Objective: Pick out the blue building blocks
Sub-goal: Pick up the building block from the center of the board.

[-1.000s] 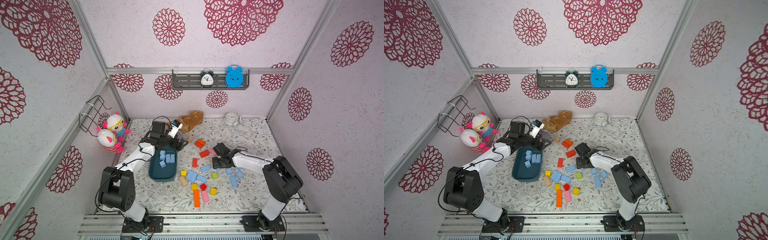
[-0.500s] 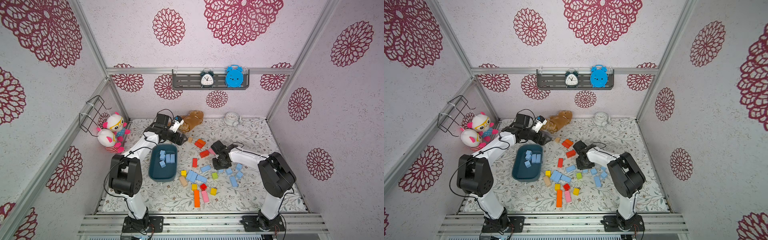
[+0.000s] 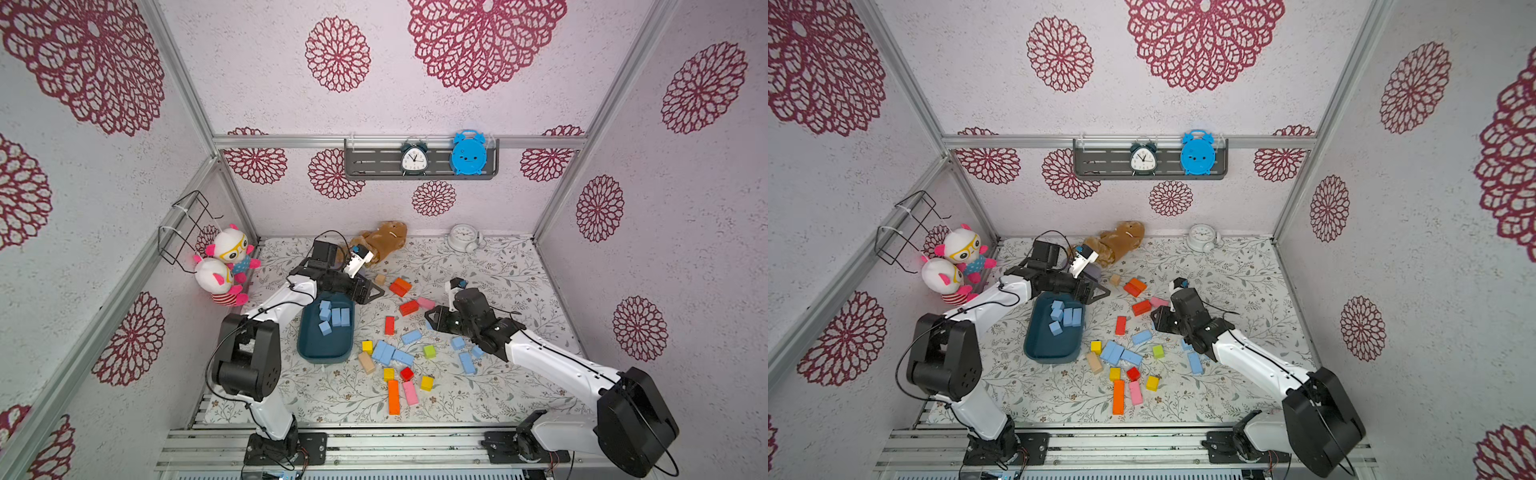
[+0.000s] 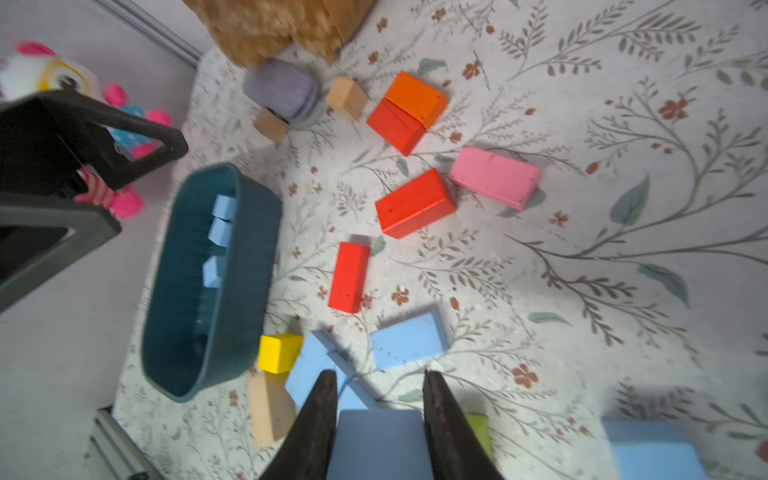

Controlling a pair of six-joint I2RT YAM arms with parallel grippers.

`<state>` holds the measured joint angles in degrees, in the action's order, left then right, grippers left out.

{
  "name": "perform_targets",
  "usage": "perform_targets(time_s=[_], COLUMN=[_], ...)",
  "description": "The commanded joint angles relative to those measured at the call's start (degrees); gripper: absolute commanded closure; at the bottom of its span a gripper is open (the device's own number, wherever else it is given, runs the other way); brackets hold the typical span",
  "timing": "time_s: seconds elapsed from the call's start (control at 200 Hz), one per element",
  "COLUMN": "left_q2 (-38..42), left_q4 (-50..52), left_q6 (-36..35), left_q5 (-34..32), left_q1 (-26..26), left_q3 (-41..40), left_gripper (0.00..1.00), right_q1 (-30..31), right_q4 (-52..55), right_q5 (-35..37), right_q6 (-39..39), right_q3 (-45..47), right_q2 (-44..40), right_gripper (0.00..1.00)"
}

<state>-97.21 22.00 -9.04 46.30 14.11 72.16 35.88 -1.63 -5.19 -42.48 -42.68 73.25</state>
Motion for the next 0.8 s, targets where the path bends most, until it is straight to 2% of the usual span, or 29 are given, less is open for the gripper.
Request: perform_targets(time_s=[0.0, 0.105, 0.16, 0.28, 0.325, 0.53, 0.795], left_q2=[5.52, 9.25, 11.23, 13.70, 13.89, 12.40, 12.44], left_q4=[-9.73, -16.26, -17.54, -8.39, -7.54, -12.00, -18.96], left_q6=[-3.24, -6.23, -10.40, -23.21, -25.30, -23.17, -18.71], left_q5=[8.87, 10.11, 11.46, 8.81, 6.90, 4.38, 1.85], left_q1=[1.27, 3.09, 4.32, 7.77, 8.66, 10.07, 11.74], left_q3=[-2.86, -9.11, -12.00, -12.40, -12.75, -13.61, -16.07], left_gripper=[0.08, 0.08, 0.08, 0.08, 0.08, 0.09, 0.17], right_q1=[0.05, 0.45, 0.76, 0.95, 1.03, 2.50, 4.02], right_q4=[-20.25, -26.59, -28.87, -32.37, -32.50, -38.19, -45.46], right_q5=[-2.49, -3.45, -4.02, -6.01, -6.75, -8.69, -10.13], right_q6=[-9.03, -11.83, -12.76, -14.16, -14.30, -17.13, -20.71], right_q3=[3.69, 4.58, 4.27, 2.88, 2.08, 1.58, 2.36], right_q2=[-2.37, -1.30, -0.46, 1.48, 2.12, 4.24, 7.98], right_gripper=[0.81, 0.81, 0.81, 0.81, 0.80, 0.79, 0.78])
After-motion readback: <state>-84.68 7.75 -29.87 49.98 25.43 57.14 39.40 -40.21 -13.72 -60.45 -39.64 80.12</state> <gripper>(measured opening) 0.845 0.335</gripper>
